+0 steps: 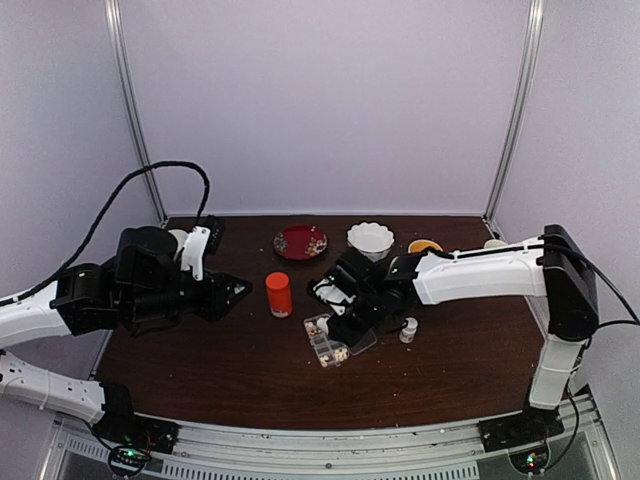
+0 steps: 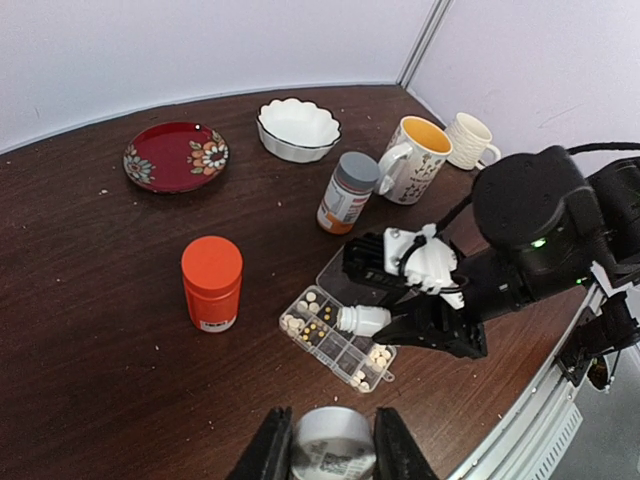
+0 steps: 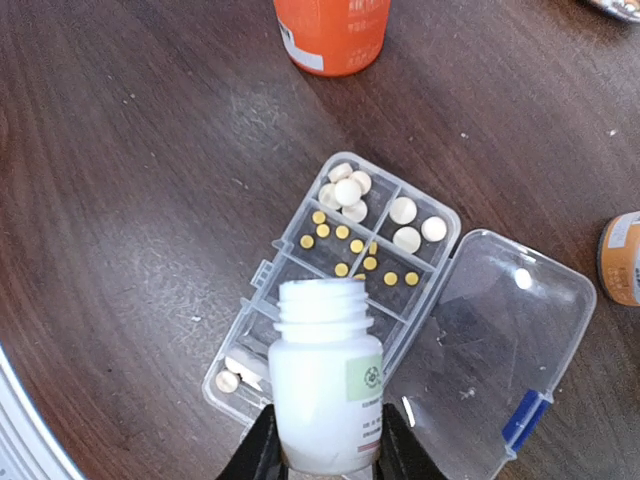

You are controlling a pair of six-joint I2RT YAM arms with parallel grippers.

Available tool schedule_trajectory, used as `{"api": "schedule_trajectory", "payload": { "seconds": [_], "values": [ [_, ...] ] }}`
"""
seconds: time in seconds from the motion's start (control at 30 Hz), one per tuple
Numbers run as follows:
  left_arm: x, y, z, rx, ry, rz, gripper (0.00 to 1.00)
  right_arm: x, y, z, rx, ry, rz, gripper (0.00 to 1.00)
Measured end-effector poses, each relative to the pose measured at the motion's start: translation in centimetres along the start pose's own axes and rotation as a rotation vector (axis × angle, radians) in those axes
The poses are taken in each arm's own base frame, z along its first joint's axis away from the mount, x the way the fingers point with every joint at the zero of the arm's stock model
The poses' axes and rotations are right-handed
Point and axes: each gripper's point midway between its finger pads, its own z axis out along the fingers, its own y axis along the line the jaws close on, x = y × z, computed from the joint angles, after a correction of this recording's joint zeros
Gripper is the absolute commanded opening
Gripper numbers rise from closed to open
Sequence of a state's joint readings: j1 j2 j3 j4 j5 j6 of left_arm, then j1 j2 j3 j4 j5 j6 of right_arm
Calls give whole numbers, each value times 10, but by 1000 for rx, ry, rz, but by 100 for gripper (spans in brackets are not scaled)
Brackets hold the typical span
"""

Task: Sort the pills into containers
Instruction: Place the lid of the pill bottle on the pill bottle.

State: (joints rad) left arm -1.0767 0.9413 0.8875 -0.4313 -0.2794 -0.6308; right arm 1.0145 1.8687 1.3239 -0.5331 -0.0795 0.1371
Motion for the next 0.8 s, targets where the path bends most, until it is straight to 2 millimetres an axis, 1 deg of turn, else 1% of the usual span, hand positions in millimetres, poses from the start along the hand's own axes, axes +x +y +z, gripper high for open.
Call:
{"api": "schedule_trajectory", "payload": {
  "seconds": [0.1, 0.27, 0.37, 0.47, 0.6, 0.67, 0.77, 0.8],
  "values": [
    [1, -1, 1, 4, 7, 1, 0, -9, 0, -21, -14, -103, 1, 0],
    [6, -2, 7, 1, 30, 8, 0, -28, 4, -69, -56, -329, -5, 0],
    [7, -4, 11, 3, 42, 11, 0, -34, 4, -104, -77, -477, -8, 0],
    [5, -7, 12, 10, 47, 11, 0, -43, 4, -146, -96, -639, -12, 0],
    [0, -12, 12, 23, 49, 10, 0, -52, 5, -206, -130, -855, -19, 0],
    [-3, -19, 13, 43, 55, 8, 0, -55, 8, -239, -159, -977, -27, 0],
    [-10, -34, 15, 95, 69, 6, 0, -52, 11, -270, -198, -1112, -42, 0],
    [-14, -39, 16, 115, 72, 3, 0, -50, 11, -276, -206, -1145, -44, 1]
  ]
}}
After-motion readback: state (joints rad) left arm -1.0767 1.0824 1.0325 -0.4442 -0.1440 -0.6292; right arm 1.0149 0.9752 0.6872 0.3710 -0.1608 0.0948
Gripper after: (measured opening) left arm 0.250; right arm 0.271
